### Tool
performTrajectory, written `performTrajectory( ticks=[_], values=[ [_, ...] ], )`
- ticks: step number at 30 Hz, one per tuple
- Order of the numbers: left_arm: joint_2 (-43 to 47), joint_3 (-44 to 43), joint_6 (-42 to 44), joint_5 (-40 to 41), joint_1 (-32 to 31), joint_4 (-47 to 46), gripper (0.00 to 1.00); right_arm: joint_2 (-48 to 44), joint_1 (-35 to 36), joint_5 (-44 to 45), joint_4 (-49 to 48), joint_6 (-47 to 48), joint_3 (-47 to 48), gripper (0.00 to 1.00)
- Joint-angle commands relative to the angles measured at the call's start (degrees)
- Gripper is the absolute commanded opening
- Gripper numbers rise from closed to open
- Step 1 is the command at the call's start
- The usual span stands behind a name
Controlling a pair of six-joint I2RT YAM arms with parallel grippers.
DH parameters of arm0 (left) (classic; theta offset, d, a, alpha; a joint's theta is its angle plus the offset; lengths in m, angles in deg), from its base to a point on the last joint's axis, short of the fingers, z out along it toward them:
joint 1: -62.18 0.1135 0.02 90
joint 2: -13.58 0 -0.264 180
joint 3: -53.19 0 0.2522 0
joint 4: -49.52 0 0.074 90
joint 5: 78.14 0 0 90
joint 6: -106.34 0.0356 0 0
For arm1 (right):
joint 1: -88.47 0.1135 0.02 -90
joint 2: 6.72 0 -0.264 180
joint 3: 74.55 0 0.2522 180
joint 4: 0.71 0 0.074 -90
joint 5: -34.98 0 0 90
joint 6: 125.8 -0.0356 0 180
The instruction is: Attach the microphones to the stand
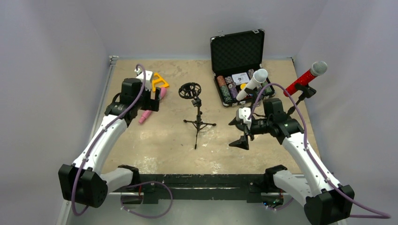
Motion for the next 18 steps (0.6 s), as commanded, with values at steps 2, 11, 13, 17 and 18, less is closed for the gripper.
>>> performTrajectory(
  ticks=[2, 11, 13, 17, 18],
  values=[
    [-3.8, -1.2, 4.7, 1.5, 1.5, -3.0, 1.00, 0.3, -0.3, -2.3, 0.9, 1.5, 0.4, 0.97],
    [-10.9, -4.0, 1.4, -3.3, 5.4, -2.0, 1.00, 0.3, -0.3, -2.4, 1.1, 1.8, 0.5, 0.97],
    [-13.4, -5.4, 0.6, -4.1, 6.3, -0.7, 1.00, 0.3, -0.3, -2.5, 1.2, 1.8, 0.5, 0.97],
    [-18.7, -8.0, 0.4, -4.9, 7.1, 1.8, 0.99, 0.3, -0.3, -2.4, 1.4, 2.0, 0.6, 0.97],
    [-19.8, -8.7, 0.4, -5.0, 7.1, 2.4, 0.97, 0.3, -0.3, -2.4, 1.4, 2.1, 0.6, 0.97]
  ],
)
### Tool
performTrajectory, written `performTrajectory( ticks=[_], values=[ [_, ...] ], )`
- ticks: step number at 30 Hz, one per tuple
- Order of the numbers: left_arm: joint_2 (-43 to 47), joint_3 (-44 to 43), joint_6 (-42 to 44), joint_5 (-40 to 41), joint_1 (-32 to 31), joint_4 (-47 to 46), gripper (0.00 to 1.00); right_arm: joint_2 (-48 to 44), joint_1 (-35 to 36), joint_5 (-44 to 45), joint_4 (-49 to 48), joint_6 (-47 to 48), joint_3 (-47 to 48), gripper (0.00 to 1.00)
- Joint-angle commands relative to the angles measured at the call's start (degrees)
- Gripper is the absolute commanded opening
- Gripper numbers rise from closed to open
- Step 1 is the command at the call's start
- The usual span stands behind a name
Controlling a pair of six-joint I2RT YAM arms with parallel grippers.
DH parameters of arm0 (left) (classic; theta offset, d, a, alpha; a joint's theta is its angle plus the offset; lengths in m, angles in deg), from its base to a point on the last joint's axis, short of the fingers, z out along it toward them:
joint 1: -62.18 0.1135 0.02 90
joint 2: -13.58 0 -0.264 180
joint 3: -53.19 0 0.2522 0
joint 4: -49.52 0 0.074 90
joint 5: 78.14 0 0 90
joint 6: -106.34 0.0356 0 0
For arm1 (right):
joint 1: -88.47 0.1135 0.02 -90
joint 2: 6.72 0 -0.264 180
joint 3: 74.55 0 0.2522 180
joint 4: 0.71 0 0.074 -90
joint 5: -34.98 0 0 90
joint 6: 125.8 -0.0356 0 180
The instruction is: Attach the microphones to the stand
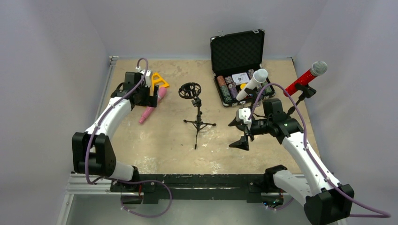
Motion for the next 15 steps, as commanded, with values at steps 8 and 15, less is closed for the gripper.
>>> performTrajectory(
  ticks=[8, 15],
  values=[
    [-14.2, -10.7, -1.1, 0.6, 0.6, 8.9, 0.80, -0.1, -0.3, -1.5, 0.5, 1.2, 0.7, 0.97],
    [-20.4, -14.3, -2.5, 2.1, 0.6, 12.0, 0.77, -0.2, -0.4, -1.7, 0.7, 1.3, 0.9, 0.97]
  ],
)
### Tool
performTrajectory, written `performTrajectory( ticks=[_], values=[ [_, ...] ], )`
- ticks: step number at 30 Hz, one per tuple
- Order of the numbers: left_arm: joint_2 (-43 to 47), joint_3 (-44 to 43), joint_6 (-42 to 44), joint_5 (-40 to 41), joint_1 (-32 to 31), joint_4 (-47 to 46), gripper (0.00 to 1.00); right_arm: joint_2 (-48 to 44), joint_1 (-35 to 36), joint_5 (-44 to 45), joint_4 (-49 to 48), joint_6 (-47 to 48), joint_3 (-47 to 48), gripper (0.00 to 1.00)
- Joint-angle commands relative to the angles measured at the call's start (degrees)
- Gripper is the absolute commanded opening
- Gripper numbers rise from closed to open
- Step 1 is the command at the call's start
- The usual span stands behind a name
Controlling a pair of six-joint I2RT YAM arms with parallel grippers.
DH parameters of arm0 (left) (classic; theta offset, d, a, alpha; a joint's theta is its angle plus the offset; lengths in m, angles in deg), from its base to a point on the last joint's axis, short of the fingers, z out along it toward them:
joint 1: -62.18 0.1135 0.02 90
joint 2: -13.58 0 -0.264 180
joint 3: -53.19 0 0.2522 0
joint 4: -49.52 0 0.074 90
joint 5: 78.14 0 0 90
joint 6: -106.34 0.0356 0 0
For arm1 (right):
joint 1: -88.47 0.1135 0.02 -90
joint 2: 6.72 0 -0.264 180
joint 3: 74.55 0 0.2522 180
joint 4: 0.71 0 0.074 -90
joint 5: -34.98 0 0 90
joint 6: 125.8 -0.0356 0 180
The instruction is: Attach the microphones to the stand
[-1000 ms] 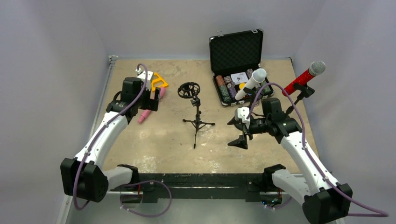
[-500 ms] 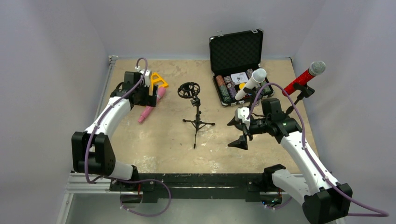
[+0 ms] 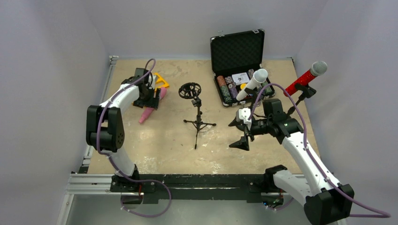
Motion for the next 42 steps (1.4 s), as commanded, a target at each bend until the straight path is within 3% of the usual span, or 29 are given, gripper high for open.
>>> performTrajectory(
  ticks=[1, 10, 26, 36, 42],
  values=[
    [-2.5, -3.9, -1.7, 1.6, 0.3, 3.1, 0.77, -0.2, -0.4, -1.7, 0.3, 1.1, 0.8, 0.97],
    [-8.7, -6.0, -3.6, 0.7, 0.3, 6.5, 0.69, -0.5, -0.7, -2.0, 0.9, 1.4, 1.1, 0.97],
    [-10.6, -8.4, -2.7, -2.9, 0.3, 9.7, 0.51, -1.5, -2.2, -3.4, 2.2, 1.9, 1.7, 0.97],
    [-11.6, -9.3, -1.8, -2.9, -0.5, 14.3, 0.59, -2.6, -3.6, -4.5, 2.9, 2.2, 2.1, 0.97],
    [-11.8, -9.6, -1.5, -2.7, -1.1, 15.0, 0.51, -3.3, -4.3, -5.1, 3.3, 2.4, 2.3, 0.97]
  ],
)
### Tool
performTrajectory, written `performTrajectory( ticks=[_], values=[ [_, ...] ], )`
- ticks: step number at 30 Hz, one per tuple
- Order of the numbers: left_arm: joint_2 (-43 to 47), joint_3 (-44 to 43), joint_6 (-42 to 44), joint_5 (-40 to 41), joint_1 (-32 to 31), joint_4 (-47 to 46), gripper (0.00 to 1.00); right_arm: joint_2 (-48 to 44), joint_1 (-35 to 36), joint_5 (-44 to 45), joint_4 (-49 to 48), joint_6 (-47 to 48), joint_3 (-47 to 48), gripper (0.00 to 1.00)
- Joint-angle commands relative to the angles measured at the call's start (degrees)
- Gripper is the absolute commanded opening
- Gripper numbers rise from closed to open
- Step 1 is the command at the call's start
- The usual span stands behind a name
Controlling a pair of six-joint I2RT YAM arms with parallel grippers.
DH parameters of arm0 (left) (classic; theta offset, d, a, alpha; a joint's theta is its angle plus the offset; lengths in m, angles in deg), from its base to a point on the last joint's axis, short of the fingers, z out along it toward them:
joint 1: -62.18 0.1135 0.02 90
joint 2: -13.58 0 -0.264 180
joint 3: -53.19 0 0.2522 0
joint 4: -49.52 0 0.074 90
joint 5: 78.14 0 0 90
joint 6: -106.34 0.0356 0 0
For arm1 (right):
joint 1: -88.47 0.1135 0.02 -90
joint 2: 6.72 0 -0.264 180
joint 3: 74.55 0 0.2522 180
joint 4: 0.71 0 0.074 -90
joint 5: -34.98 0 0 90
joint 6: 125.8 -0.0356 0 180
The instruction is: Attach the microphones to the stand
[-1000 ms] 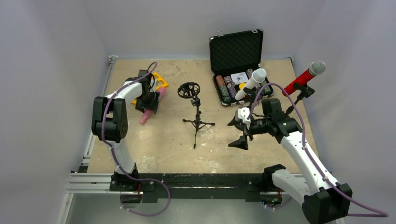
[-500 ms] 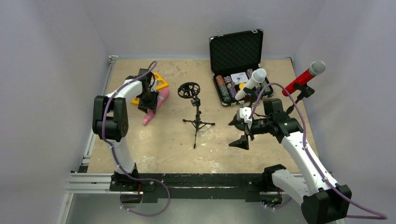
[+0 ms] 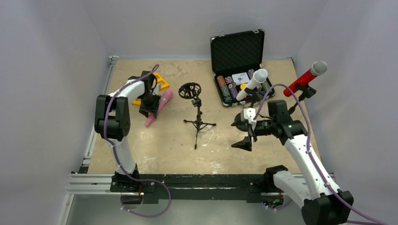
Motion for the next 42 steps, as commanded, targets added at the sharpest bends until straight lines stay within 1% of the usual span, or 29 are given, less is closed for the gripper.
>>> performTrajectory(
  ticks=[1, 2, 3, 4, 6, 7, 10, 14, 16, 18, 23, 25, 28, 31, 38, 42],
  values=[
    [0.0, -2.4, 1.4, -0.7, -0.6, 1.6, 0.44, -1.2, -0.7, -2.4, 0.6, 1.2, 2.2, 0.97],
    [0.0, -2.3, 1.5, -1.2, -0.6, 1.6, 0.35, -1.3, -0.9, -2.5, 0.6, 1.2, 2.1, 0.97],
    [0.0, -2.3, 1.6, -1.6, -0.6, 1.8, 0.20, -1.5, -0.9, -2.6, 0.7, 1.2, 2.1, 0.97],
    [0.1, -2.1, 1.8, -2.2, -0.6, 1.7, 0.12, -1.6, -1.0, -2.8, 0.7, 1.2, 2.1, 0.97],
    [0.3, -1.6, 2.0, -4.3, -0.7, 2.4, 0.02, -2.0, -1.3, -3.0, 0.9, 1.4, 2.1, 0.97],
    [0.5, -1.4, 1.8, -4.9, -0.7, 3.2, 0.00, -2.2, -1.5, -3.2, 1.0, 1.5, 2.1, 0.97],
    [2.9, 0.9, 0.6, -7.1, -1.3, 4.9, 0.00, -3.1, -1.9, -3.6, 1.0, 1.6, 1.9, 0.97],
    [8.4, 8.1, -1.4, -8.3, -2.9, 6.0, 0.00, -3.6, -2.1, -3.7, 1.2, 1.8, 2.1, 0.97],
    [9.9, 11.1, -2.2, -8.1, -4.0, 6.7, 0.07, -3.6, -2.2, -3.8, 1.4, 2.1, 2.1, 0.97],
    [10.1, 12.7, -3.0, -8.1, -5.1, 7.3, 0.18, -3.6, -2.2, -3.9, 1.6, 2.3, 2.1, 0.97],
    [9.3, 11.2, -3.8, -6.8, -6.4, 7.1, 0.51, -3.8, -2.3, -3.9, 1.9, 2.5, 2.2, 0.97],
    [8.7, 10.1, -3.5, -6.2, -6.4, 7.2, 0.58, -4.0, -2.5, -4.1, 1.9, 2.4, 2.2, 0.97],
    [7.4, 8.6, -3.1, -5.2, -6.6, 7.6, 0.62, -4.0, -2.7, -4.3, 1.9, 2.5, 2.2, 0.97],
    [5.6, 7.9, -3.0, -4.5, -7.3, 7.9, 0.64, -4.0, -2.9, -4.4, 1.9, 2.5, 2.2, 0.97],
    [4.1, 7.6, -3.7, -0.9, -10.0, 10.2, 0.64, -4.2, -3.3, -4.5, 2.3, 2.7, 2.4, 0.97],
    [3.4, 7.3, -3.5, 0.0, -10.8, 11.3, 0.63, -4.4, -3.5, -4.8, 2.5, 2.8, 2.4, 0.97]
  ],
)
